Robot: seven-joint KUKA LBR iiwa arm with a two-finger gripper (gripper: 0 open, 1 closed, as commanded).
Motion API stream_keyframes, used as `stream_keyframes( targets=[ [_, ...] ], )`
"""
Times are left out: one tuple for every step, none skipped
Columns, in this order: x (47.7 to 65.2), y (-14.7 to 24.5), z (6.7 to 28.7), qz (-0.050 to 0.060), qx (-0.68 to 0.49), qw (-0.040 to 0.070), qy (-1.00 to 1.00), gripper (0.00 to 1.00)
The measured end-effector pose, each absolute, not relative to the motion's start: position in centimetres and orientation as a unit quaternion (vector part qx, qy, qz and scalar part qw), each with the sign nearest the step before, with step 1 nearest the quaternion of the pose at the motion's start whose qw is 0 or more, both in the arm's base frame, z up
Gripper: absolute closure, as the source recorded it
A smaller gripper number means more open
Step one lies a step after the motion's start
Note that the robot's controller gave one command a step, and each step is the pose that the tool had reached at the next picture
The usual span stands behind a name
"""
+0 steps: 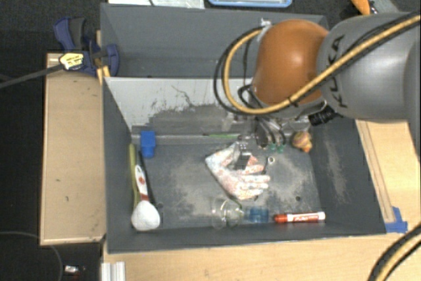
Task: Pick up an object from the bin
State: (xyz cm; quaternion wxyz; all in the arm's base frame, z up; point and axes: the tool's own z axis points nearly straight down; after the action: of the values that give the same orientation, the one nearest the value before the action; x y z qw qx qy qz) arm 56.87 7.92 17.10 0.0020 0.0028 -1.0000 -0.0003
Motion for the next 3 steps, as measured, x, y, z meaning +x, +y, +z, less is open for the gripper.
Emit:
stream_keyframes(
  targets=[
    [57.0, 7.9, 17.4, -0.001, 0.002, -0.001, -1.000, 0.00],
    [54.0, 7.8, 17.2, 0.000, 0.066, -0.002, -0.998, 0.00],
    [54.2, 7.1, 14.9, -0.001, 0.081, -0.006, -0.997, 0.00]
  ],
)
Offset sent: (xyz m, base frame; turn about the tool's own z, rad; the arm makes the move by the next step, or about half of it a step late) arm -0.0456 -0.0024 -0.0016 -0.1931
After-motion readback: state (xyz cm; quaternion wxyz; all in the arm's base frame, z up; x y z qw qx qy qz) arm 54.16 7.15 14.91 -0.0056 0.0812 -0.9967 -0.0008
